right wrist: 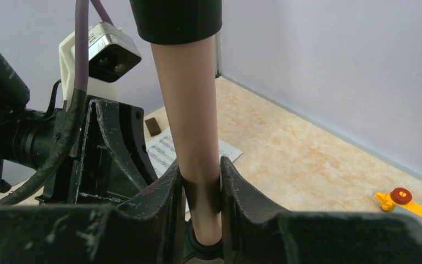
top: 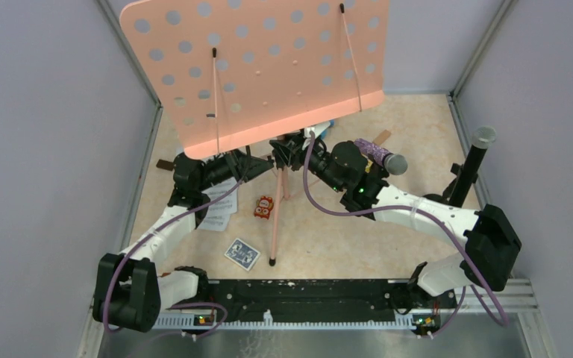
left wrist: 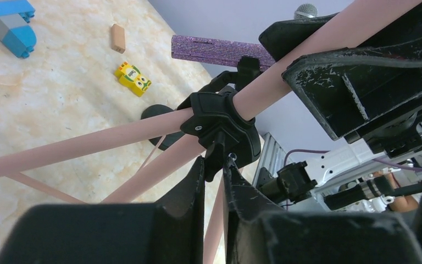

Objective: Pack up the instrument practice props

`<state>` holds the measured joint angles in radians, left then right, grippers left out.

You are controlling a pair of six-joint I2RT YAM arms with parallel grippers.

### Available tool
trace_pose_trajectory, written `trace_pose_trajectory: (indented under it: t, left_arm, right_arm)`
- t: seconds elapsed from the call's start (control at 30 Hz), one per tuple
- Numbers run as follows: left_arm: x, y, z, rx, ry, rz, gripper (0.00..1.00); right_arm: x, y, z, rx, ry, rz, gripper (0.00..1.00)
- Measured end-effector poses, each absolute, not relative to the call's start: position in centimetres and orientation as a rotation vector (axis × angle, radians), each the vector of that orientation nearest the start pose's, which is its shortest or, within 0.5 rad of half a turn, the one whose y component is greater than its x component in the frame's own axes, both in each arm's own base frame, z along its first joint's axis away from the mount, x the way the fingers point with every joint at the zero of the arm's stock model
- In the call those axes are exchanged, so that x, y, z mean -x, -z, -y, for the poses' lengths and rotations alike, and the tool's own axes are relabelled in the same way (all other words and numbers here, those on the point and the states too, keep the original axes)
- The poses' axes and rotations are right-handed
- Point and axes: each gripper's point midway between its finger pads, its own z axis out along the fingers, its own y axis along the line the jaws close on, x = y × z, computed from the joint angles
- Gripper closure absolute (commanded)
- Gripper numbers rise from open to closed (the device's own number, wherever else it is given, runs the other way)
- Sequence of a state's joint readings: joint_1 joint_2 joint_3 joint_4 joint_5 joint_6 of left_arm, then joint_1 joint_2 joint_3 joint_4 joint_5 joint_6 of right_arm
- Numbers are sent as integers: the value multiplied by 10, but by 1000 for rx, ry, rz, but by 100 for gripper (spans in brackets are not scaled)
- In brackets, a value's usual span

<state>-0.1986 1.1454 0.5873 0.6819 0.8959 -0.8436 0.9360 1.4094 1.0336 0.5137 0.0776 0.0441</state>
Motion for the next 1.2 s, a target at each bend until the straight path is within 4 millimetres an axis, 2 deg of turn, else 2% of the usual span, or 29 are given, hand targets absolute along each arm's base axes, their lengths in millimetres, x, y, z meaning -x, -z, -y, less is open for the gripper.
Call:
trace_pose_trajectory:
  t: [0.07, 0.1, 0.23, 0.4, 0.63, 0.83, 0.87, 1.0, 1.07, 1.2]
  left_arm:
    - [-275, -267, 215, -284, 1458, -1663, 99]
    - [-275, -268, 215, -272, 1462, -1667, 100]
    - [-276, -269, 214, -195, 1486, -1693, 100]
    - [-273, -269, 211, -19, 1530, -1746, 100]
    - [-270, -271, 205, 345, 1629, -1836, 100]
    - [-269, -271, 203, 762, 1832, -1835, 100]
    - [-269, -272, 202, 812, 1863, -1829, 97]
    - [-271, -274, 202, 954, 1931, -1815, 51]
    - [-279, -276, 196, 990, 1908, -1769, 32]
    - [-296, -278, 180, 975, 1801, -1685, 15]
  right_arm:
    - [-294, -333, -379, 576, -746, -1359, 100]
    - [-294, -333, -379, 576, -746, -1359, 100]
    - [-294, -333, -379, 576, -746, -1359, 100]
    - [-292, -332, -381, 588, -751, -1355, 100]
    - [-287, -331, -385, 613, -761, -1345, 100]
    - [-285, -331, -386, 621, -764, -1343, 100]
    - [-285, -331, -386, 621, -763, -1344, 100]
    - [-285, -331, -386, 619, -761, -1343, 100]
    - [-286, -331, -386, 617, -760, -1344, 100]
    - [-286, -332, -385, 617, -756, -1340, 100]
